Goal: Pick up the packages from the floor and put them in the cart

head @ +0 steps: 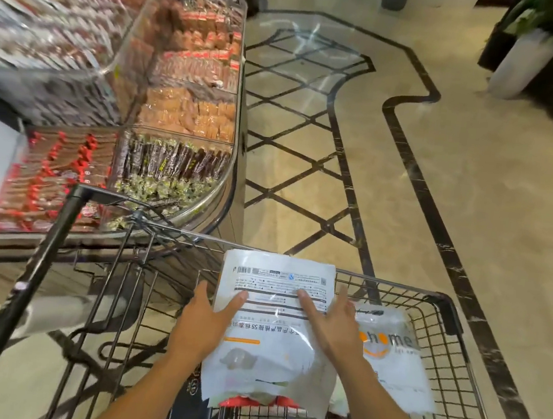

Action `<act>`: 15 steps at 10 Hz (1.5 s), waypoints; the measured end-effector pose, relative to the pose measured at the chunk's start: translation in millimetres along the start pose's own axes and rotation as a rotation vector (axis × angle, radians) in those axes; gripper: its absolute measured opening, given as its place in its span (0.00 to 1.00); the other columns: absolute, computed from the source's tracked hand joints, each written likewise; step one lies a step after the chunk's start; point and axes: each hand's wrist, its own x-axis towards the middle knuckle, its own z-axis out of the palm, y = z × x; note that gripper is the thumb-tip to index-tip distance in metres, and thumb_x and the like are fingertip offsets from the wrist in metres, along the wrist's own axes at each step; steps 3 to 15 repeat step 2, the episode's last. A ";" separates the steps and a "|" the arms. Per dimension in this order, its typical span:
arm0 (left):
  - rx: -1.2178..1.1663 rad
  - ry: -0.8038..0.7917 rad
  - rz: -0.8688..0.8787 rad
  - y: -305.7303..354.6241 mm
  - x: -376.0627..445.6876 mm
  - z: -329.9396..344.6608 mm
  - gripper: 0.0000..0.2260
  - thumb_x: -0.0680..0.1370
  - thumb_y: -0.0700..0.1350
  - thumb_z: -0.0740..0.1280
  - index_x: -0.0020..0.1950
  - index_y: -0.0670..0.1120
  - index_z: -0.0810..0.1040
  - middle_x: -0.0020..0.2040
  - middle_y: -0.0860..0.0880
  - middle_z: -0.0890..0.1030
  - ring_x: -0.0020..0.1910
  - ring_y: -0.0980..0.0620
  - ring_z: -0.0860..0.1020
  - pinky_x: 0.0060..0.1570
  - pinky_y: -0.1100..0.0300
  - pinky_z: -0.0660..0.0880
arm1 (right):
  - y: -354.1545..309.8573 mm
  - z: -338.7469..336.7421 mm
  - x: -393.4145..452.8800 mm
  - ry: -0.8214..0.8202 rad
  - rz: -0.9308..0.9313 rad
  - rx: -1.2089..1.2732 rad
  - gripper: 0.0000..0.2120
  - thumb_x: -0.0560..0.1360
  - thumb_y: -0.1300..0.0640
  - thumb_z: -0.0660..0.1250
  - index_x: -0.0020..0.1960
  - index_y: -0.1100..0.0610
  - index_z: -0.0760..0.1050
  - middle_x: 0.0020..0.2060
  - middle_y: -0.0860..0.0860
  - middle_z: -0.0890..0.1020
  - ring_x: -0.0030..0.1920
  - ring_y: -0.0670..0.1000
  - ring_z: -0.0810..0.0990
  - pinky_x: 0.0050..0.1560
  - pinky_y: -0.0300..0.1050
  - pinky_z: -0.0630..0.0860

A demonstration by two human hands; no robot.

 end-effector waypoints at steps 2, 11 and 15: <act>0.552 0.231 0.339 -4.9 -54.4 -57.7 0.44 0.73 0.77 0.50 0.79 0.50 0.67 0.73 0.48 0.77 0.68 0.45 0.78 0.65 0.47 0.76 | -33.3 -20.4 -52.0 0.208 -0.234 -0.379 0.51 0.72 0.20 0.50 0.85 0.48 0.51 0.84 0.52 0.56 0.84 0.57 0.53 0.81 0.62 0.56; 0.552 0.231 0.339 -4.9 -54.4 -57.7 0.44 0.73 0.77 0.50 0.79 0.50 0.67 0.73 0.48 0.77 0.68 0.45 0.78 0.65 0.47 0.76 | -33.3 -20.4 -52.0 0.208 -0.234 -0.379 0.51 0.72 0.20 0.50 0.85 0.48 0.51 0.84 0.52 0.56 0.84 0.57 0.53 0.81 0.62 0.56; 0.552 0.231 0.339 -4.9 -54.4 -57.7 0.44 0.73 0.77 0.50 0.79 0.50 0.67 0.73 0.48 0.77 0.68 0.45 0.78 0.65 0.47 0.76 | -33.3 -20.4 -52.0 0.208 -0.234 -0.379 0.51 0.72 0.20 0.50 0.85 0.48 0.51 0.84 0.52 0.56 0.84 0.57 0.53 0.81 0.62 0.56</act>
